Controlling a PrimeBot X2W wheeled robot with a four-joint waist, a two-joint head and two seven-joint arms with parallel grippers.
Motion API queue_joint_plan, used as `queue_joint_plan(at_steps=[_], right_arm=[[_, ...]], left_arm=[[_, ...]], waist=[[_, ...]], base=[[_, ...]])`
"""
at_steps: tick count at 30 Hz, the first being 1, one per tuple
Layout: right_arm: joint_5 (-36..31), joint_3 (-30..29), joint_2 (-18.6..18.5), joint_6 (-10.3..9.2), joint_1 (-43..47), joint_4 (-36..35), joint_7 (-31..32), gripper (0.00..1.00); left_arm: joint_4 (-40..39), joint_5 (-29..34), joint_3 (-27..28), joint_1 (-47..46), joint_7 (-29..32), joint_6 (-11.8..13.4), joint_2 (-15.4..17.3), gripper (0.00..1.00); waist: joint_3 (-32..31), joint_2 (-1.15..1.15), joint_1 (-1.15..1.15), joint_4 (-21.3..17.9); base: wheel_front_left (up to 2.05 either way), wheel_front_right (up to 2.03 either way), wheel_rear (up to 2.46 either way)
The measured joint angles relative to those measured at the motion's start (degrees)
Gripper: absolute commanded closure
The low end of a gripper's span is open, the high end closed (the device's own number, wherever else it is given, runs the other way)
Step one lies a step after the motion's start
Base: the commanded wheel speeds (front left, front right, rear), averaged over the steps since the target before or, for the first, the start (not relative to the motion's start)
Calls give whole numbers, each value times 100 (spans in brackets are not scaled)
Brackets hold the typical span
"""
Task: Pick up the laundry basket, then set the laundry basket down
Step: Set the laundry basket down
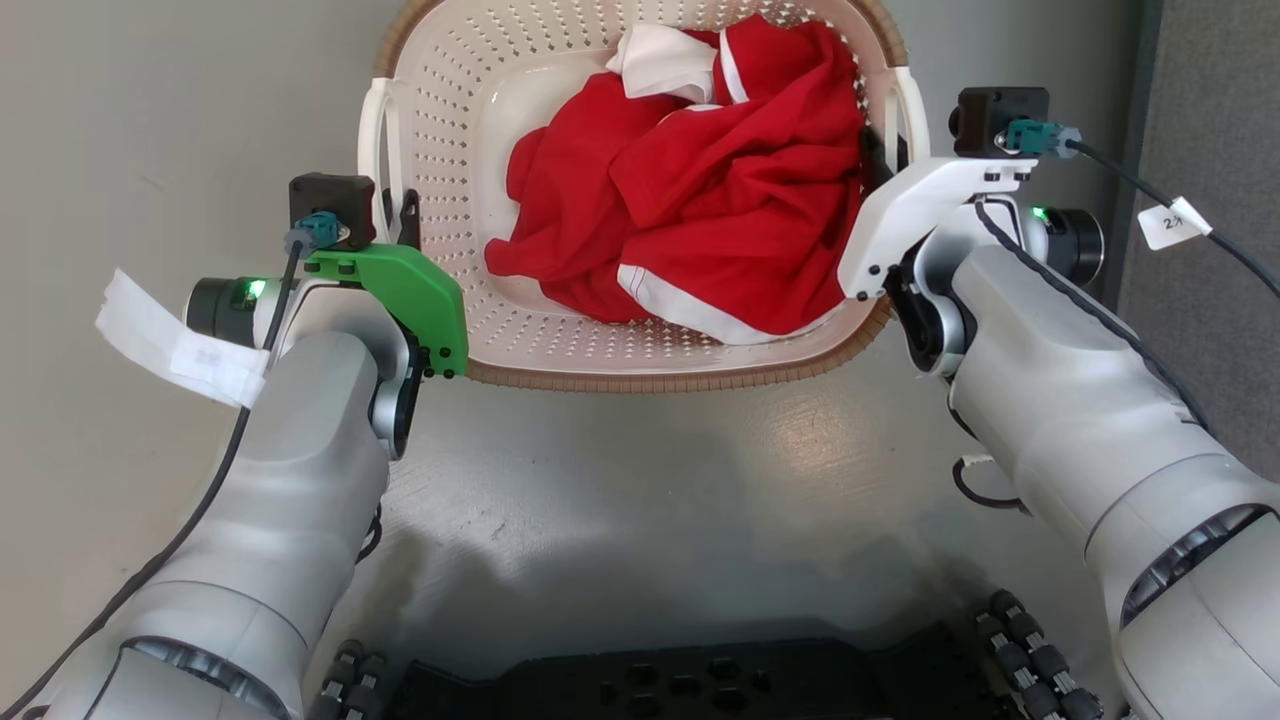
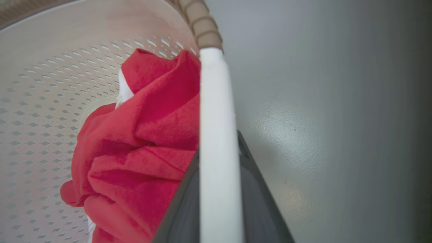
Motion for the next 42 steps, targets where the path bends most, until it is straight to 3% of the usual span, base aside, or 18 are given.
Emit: queue_joint_plan(at_steps=[13, 14, 15, 16, 18, 21, 22, 23, 24, 35, 40, 42], right_arm=[[22, 46, 3, 26, -33, 41, -13, 100], [36, 51, 4, 27, -34, 44, -14, 79], [49, 57, 4, 27, -34, 48, -15, 70], [49, 65, 0, 27, -34, 55, -47, 59], [49, 73, -35, 30, -38, 79, -59, 48], [51, 90, -23, 40, -44, 87, -60, 17], [51, 94, -20, 40, -45, 89, -60, 10], [52, 98, -23, 40, -46, 94, -60, 4], [54, 100, -24, 40, -48, 102, -62, 0], [60, 129, -36, 42, -82, 177, -108, 0], [105, 149, -36, 46, -79, 190, -110, 0], [109, 159, -36, 67, -73, 192, -112, 0]], left_arm=[[55, -24, -16, -24, -66, 0, -10, 100], [63, -25, -20, -25, -66, 0, -11, 98], [68, -32, -23, -26, -67, 0, -12, 94], [76, -41, -24, -30, -82, 0, -11, 82], [137, -41, -27, -56, -92, 11, 8, 56], [172, -52, -29, -64, -91, 37, 35, 48], [175, -55, -30, -64, -91, 41, 36, 29], [177, -55, -29, -65, -91, 45, 41, 18], [180, -55, -29, -67, -91, 45, 53, 18], [293, -57, -41, -70, -92, 46, 73, 15], [360, -65, -38, -69, -93, 63, 77, 1], [372, -66, -34, -64, -94, 63, 77, 1]], waist=[[32, 0, 0, -1], [33, 0, 0, -1], [33, 0, 0, -1], [33, 0, 0, -2], [30, 0, 0, -3], [20, 0, 0, -3], [16, 0, 0, -3], [11, 0, 0, -3], [5, 0, 0, -3], [-129, 0, 0, -4], [-275, 0, 0, -11], [-349, 0, 0, -17]], base=[[0, 0, 0], [0, 0, 0], [0, 0, 0], [0, 0, 0], [0, 0, 0], [0, 0, 0], [0, 0, 0], [0, 0, 0], [0, 0, 0], [0, 0, 0], [0, 0, 0], [0, 0, 0]])
